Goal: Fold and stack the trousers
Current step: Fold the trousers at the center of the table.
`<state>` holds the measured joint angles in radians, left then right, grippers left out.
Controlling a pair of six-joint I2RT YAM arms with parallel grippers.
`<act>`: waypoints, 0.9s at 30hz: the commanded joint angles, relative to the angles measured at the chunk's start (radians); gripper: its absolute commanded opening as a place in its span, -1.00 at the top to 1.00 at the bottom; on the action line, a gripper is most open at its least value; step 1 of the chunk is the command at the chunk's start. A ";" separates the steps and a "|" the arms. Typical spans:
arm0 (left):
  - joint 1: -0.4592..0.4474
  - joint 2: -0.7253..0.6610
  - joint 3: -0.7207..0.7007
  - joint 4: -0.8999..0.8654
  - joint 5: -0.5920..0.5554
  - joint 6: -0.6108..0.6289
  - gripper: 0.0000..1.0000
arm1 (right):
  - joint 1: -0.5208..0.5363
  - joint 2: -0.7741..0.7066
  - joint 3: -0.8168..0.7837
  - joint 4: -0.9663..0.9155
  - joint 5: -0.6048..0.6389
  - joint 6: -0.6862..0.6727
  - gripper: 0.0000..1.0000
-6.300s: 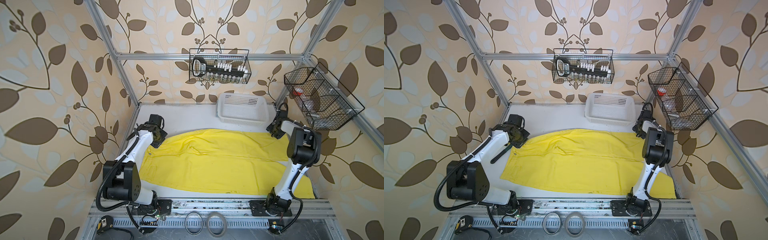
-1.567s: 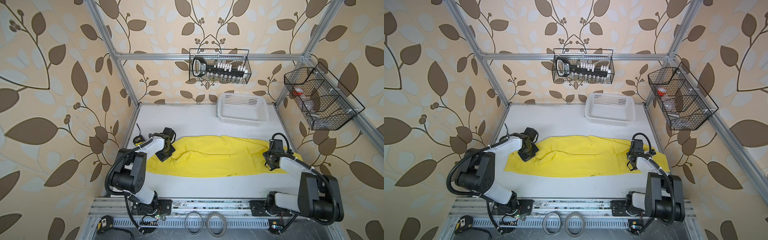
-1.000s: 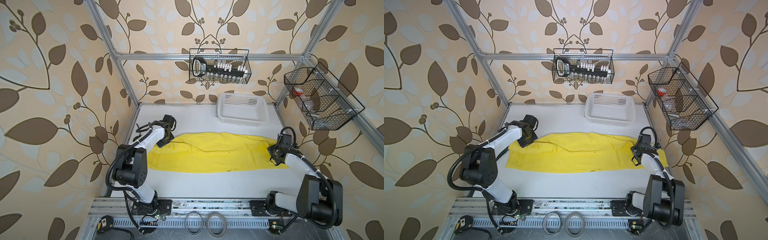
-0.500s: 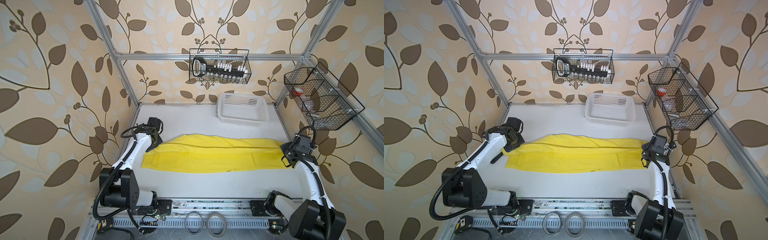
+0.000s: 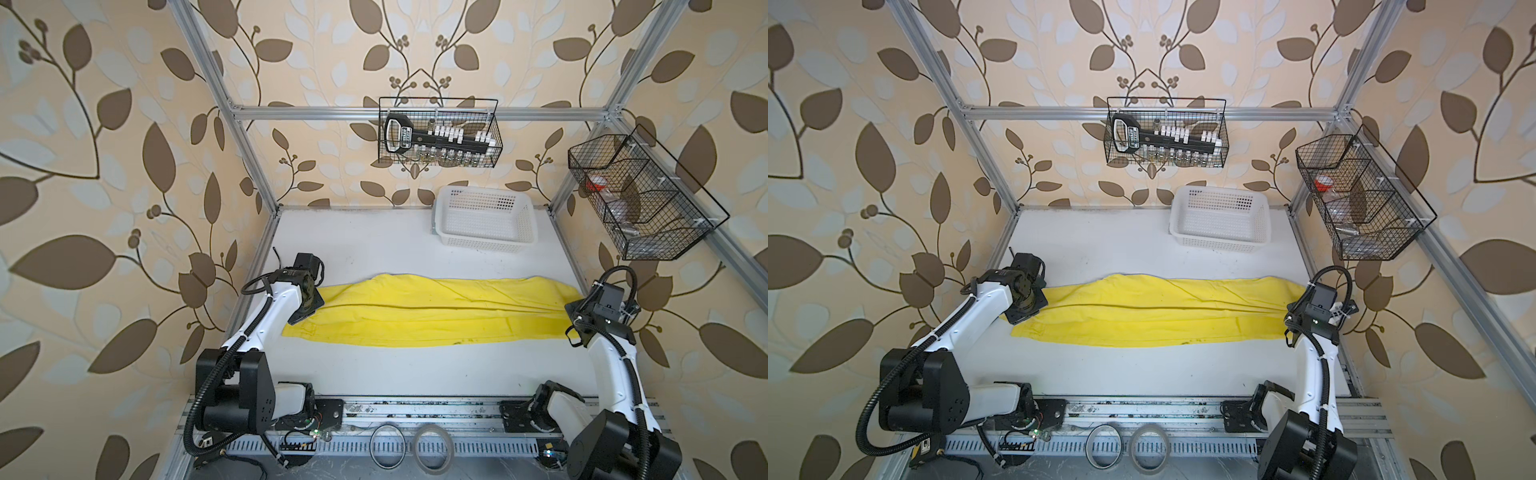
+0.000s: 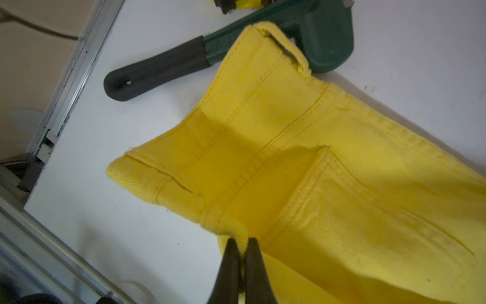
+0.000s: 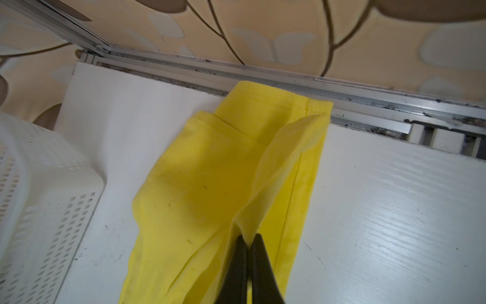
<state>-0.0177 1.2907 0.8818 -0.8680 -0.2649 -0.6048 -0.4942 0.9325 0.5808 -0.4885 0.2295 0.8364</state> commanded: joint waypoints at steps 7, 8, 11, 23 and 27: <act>0.025 -0.038 -0.019 -0.037 -0.115 -0.027 1.00 | -0.037 0.015 -0.080 0.032 0.146 -0.016 1.00; 0.032 -0.041 -0.018 -0.036 -0.118 -0.027 1.00 | -0.054 0.025 -0.078 0.049 0.143 -0.025 1.00; 0.046 -0.046 -0.009 -0.029 -0.129 -0.017 1.00 | -0.101 0.062 -0.055 0.075 0.110 -0.030 1.00; 0.045 -0.079 -0.049 -0.040 -0.016 -0.013 1.00 | -0.108 0.077 -0.058 0.109 0.109 -0.121 1.00; 0.045 -0.073 -0.057 -0.045 -0.004 -0.026 1.00 | -0.107 0.086 -0.071 0.117 0.091 -0.115 1.00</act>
<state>0.0086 1.2335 0.8291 -0.8722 -0.2394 -0.6109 -0.5903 1.0241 0.5190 -0.4110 0.2665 0.7361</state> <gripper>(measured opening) 0.052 0.048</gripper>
